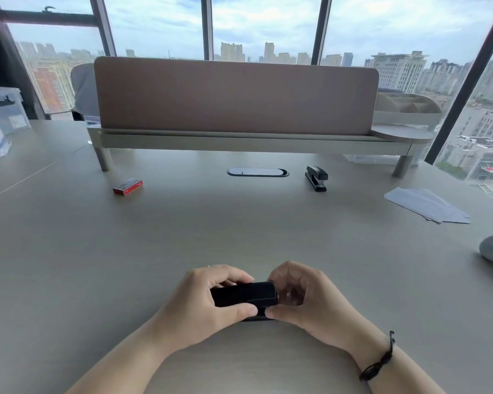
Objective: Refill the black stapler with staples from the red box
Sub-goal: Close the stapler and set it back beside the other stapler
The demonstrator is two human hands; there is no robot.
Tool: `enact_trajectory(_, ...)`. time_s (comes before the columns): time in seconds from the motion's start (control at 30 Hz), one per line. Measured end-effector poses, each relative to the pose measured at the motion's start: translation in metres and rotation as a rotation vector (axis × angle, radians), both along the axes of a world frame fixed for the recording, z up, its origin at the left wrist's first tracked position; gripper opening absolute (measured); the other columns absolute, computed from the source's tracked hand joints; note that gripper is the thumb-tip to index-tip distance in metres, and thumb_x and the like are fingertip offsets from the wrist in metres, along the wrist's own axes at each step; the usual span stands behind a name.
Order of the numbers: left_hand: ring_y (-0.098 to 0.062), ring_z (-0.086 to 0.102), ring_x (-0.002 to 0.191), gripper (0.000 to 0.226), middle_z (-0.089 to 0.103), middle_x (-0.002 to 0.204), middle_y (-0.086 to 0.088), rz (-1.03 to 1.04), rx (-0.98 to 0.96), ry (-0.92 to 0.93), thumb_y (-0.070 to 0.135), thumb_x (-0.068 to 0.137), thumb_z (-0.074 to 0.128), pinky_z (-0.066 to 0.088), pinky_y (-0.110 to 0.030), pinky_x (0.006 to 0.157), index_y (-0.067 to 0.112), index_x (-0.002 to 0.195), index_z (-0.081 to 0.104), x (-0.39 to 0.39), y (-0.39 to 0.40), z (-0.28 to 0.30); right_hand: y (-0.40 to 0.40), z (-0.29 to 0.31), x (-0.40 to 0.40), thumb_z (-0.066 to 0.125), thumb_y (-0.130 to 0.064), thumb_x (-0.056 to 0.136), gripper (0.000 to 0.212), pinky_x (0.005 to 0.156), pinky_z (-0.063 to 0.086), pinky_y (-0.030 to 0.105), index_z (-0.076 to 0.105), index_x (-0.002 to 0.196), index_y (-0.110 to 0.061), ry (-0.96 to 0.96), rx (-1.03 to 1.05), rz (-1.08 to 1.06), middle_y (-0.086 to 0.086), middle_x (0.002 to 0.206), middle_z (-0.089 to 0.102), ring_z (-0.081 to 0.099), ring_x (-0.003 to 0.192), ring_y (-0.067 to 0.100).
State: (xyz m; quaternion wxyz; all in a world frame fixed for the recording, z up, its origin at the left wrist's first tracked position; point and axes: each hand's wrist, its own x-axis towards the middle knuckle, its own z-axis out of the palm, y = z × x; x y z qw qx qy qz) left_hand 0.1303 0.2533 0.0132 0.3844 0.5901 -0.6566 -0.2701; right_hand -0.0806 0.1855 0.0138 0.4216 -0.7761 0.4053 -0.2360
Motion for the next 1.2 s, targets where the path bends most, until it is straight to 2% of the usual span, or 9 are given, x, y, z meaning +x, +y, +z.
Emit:
enact_trajectory(0.07, -0.004, 0.068, 0.08, 0.036, 0.07, 0.094, 0.029, -0.002, -0.003, -0.025, 0.021, 0.07, 0.089, 0.049, -0.007, 0.069, 0.041, 0.096, 0.073, 0.003, -0.001, -0.001, 0.002, 0.001, 0.0, 0.086, -0.019, 0.069, 0.031, 0.059, 0.043, 0.02, 0.068, 0.092, -0.033, 0.01, -0.012, 0.021, -0.012, 0.075, 0.068, 0.05, 0.06, 0.003)
enact_trajectory(0.17, -0.011, 0.064, 0.086, 0.042, 0.066, 0.109, 0.017, -0.004, -0.018, -0.091, 0.028, 0.068, 0.086, 0.055, -0.023, 0.077, 0.043, 0.103, 0.068, 0.011, -0.002, -0.002, 0.006, 0.002, -0.002, 0.089, -0.025, 0.065, 0.035, 0.06, 0.043, 0.016, 0.069, 0.093, -0.035, 0.044, -0.024, 0.014, -0.019, 0.072, 0.065, 0.05, 0.06, 0.001)
enact_trajectory(0.3, -0.01, 0.058, 0.107, 0.033, 0.058, 0.113, 0.015, 0.009, -0.117, -0.129, 0.022, 0.069, 0.081, 0.042, -0.013, 0.09, 0.04, 0.095, 0.071, 0.016, -0.003, -0.004, 0.015, 0.0, -0.009, 0.089, -0.03, 0.06, 0.032, 0.061, 0.042, 0.017, 0.067, 0.084, -0.033, 0.076, -0.038, 0.044, -0.02, 0.075, 0.066, 0.052, 0.063, -0.001)
enact_trajectory(0.4, -0.016, 0.058, 0.108, 0.027, 0.062, 0.106, 0.013, 0.046, -0.163, -0.111, 0.019, 0.074, 0.071, 0.04, -0.013, 0.094, 0.039, 0.09, 0.078, 0.016, -0.006, -0.008, 0.019, -0.001, -0.01, 0.086, -0.024, 0.071, 0.028, 0.06, 0.041, 0.017, 0.067, 0.088, -0.036, 0.012, -0.016, 0.1, -0.012, 0.081, 0.072, 0.05, 0.061, 0.0)
enact_trajectory(0.5, -0.015, 0.06, 0.11, 0.022, 0.063, 0.11, 0.014, 0.014, -0.113, -0.028, 0.027, 0.078, 0.069, 0.043, -0.014, 0.096, 0.04, 0.091, 0.08, 0.015, -0.007, -0.01, 0.019, 0.0, -0.008, 0.076, -0.021, 0.086, 0.027, 0.057, 0.039, 0.023, 0.067, 0.106, -0.037, -0.11, 0.015, 0.121, 0.002, 0.085, 0.073, 0.048, 0.06, 0.009)
enact_trajectory(0.6, -0.008, 0.061, 0.114, 0.016, 0.063, 0.117, 0.015, -0.02, -0.064, 0.065, 0.033, 0.082, 0.071, 0.042, -0.006, 0.093, 0.037, 0.093, 0.081, 0.012, -0.007, -0.009, 0.018, -0.003, -0.008, 0.068, -0.022, 0.094, 0.021, 0.055, 0.036, 0.027, 0.069, 0.108, -0.038, -0.12, 0.005, 0.114, 0.007, 0.088, 0.075, 0.043, 0.057, 0.015)
enact_trajectory(0.77, -0.003, 0.069, 0.104, 0.02, 0.06, 0.126, 0.005, -0.071, 0.01, 0.185, 0.005, 0.088, 0.072, 0.052, -0.009, 0.084, 0.019, 0.098, 0.082, 0.01, -0.005, -0.006, 0.017, -0.005, -0.006, 0.069, -0.021, 0.092, 0.018, 0.054, 0.036, 0.018, 0.07, 0.102, -0.037, -0.082, -0.009, 0.094, 0.005, 0.086, 0.077, 0.043, 0.051, 0.003)
enact_trajectory(0.9, 0.0, 0.063, 0.113, 0.021, 0.059, 0.128, 0.009, -0.074, 0.004, 0.153, 0.008, 0.087, 0.073, 0.052, -0.014, 0.091, 0.025, 0.097, 0.082, 0.01, -0.006, -0.007, 0.019, -0.005, -0.005, 0.07, -0.023, 0.092, 0.018, 0.054, 0.036, 0.014, 0.068, 0.101, -0.037, -0.055, -0.016, 0.089, 0.004, 0.087, 0.076, 0.042, 0.05, 0.001)
enact_trajectory(1.2, -0.01, 0.073, 0.097, 0.025, 0.057, 0.127, 0.007, 0.003, 0.025, 0.208, 0.013, 0.086, 0.074, 0.053, -0.01, 0.085, 0.026, 0.108, 0.076, 0.003, -0.006, -0.008, 0.021, -0.003, -0.008, 0.076, -0.024, 0.083, 0.032, 0.059, 0.041, 0.016, 0.062, 0.106, -0.042, -0.005, -0.06, 0.091, -0.003, 0.088, 0.075, 0.048, 0.058, 0.001)
